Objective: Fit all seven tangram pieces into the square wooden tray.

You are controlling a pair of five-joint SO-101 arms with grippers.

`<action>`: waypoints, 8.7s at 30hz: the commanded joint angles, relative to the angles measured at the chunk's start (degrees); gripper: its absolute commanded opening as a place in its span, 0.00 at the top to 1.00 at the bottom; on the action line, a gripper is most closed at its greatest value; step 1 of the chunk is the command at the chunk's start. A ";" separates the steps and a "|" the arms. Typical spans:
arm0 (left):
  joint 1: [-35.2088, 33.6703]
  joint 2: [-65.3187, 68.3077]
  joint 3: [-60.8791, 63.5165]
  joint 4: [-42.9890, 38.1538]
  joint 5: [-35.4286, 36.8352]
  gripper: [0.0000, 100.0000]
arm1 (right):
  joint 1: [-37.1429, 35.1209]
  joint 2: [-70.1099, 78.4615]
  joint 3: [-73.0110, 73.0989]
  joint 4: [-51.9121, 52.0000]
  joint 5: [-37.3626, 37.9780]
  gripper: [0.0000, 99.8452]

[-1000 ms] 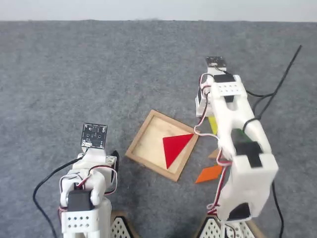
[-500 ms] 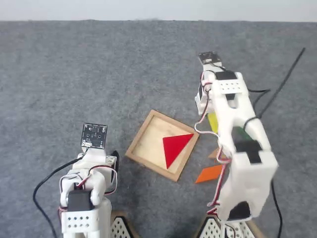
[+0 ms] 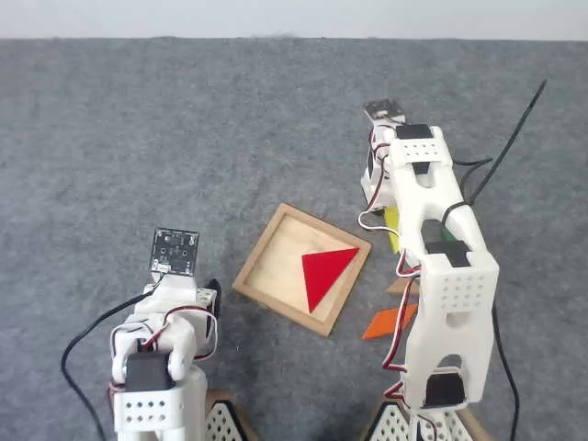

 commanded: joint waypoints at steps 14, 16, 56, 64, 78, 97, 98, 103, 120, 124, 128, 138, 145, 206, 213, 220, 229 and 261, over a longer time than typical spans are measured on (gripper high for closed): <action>0.09 -1.58 -0.48 0.53 -0.35 0.85 | -4.44 -4.62 3.08 2.33 -3.69 0.77; 0.09 -1.58 -0.48 0.53 -0.35 0.85 | -4.26 -8.13 4.48 2.51 -4.48 0.77; 0.09 -1.58 -0.48 0.53 -0.35 0.85 | -0.75 -14.29 22.95 -10.24 -5.71 0.85; 0.09 -1.58 -0.48 0.53 -0.35 0.85 | -0.57 -20.00 23.12 -9.71 -6.51 0.85; 0.09 -1.58 -0.48 0.53 -0.35 0.85 | -1.19 -23.96 19.08 -9.63 5.27 0.65; 0.09 -1.58 -0.48 0.53 -0.35 0.85 | -1.71 -2.59 4.57 -8.57 16.44 0.65; 0.09 -1.58 -0.48 0.53 -0.35 0.85 | -1.71 -1.98 3.16 -7.34 17.14 0.65; 0.09 -1.58 -0.48 0.53 -0.35 0.85 | -1.45 0.40 -0.18 -3.03 17.14 0.68; 0.09 -1.58 -0.48 0.53 -0.35 0.85 | 0.04 -8.48 1.76 -2.59 5.10 0.76; 0.09 -1.58 -0.48 0.53 -0.35 0.85 | -1.36 -14.55 6.42 -2.42 4.84 0.76; 0.09 -1.58 -0.48 0.53 -0.35 0.85 | -2.24 -21.85 12.04 -2.95 4.92 0.76; 0.09 -1.58 -0.48 0.53 -0.35 0.85 | -2.95 -24.13 17.05 -5.05 5.19 0.66; 0.09 -1.58 -0.48 0.53 -0.35 0.85 | -2.77 -11.30 9.58 -6.73 5.45 0.65; 0.09 -1.58 -0.48 0.53 -0.35 0.85 | -0.92 -7.60 7.91 7.43 -20.04 0.71; 0.09 -1.58 -0.48 0.53 -0.35 0.85 | -0.92 -4.00 7.82 6.02 -19.87 0.71; 0.09 -1.58 -0.48 0.53 -0.35 0.85 | -1.01 -4.09 7.12 5.76 -19.87 0.82; 0.09 -1.58 -0.48 0.53 -0.35 0.85 | -3.03 -6.81 0.79 10.42 -19.87 0.99; 0.09 -1.58 -0.48 0.53 -0.35 0.85 | -29.05 -15.87 0.53 6.90 -28.75 0.99</action>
